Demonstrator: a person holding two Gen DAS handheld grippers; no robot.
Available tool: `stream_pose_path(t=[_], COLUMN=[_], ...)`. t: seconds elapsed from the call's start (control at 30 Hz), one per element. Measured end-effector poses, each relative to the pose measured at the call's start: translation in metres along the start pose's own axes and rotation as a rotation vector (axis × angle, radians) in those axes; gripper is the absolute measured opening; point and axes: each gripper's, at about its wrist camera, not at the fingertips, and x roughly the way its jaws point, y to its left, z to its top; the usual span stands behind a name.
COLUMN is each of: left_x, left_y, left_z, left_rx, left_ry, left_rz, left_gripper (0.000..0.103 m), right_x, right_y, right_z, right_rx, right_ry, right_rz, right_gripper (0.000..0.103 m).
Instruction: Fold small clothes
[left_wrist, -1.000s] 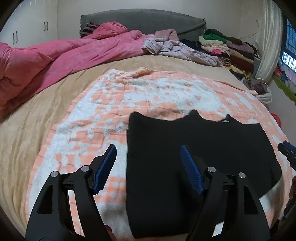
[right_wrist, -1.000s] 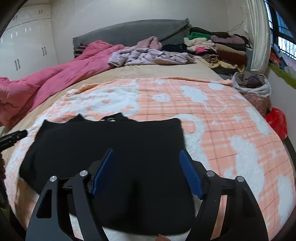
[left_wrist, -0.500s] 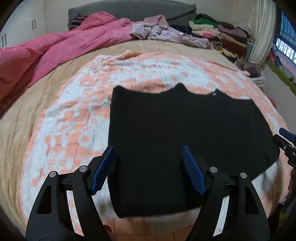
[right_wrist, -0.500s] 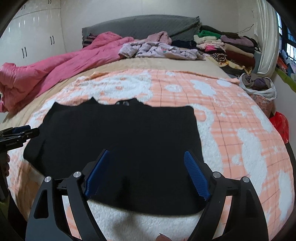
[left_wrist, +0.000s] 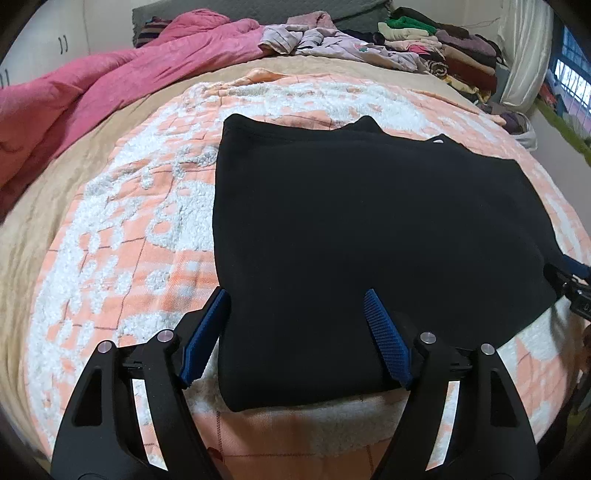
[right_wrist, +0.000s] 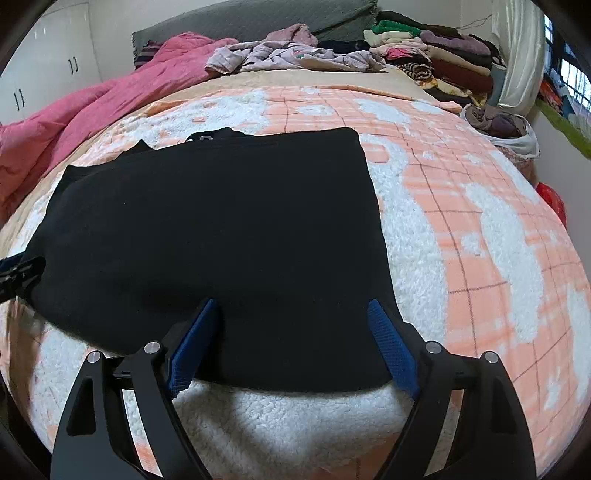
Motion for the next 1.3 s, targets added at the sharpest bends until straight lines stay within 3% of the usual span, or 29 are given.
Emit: stream_pose_path(t=[0.5,1.3], left_x=[-0.012,-0.032], left_y=[0.003,0.022], left_z=[0.000,-0.004], left_rx=[-0.038,-0.078], left_ry=[0.014,0.005], left_rz=[-0.025,-0.036], left_gripper=[0.072,0.088], right_x=[-0.030,-0.049], right_y=[0.005,0.047], right_z=[0.001,-0.002], right_rx=[0.061,-0.028], right_ry=[-0.043,-0.066], right_rz=[0.031,0.089], right_gripper=[0.094,0.098])
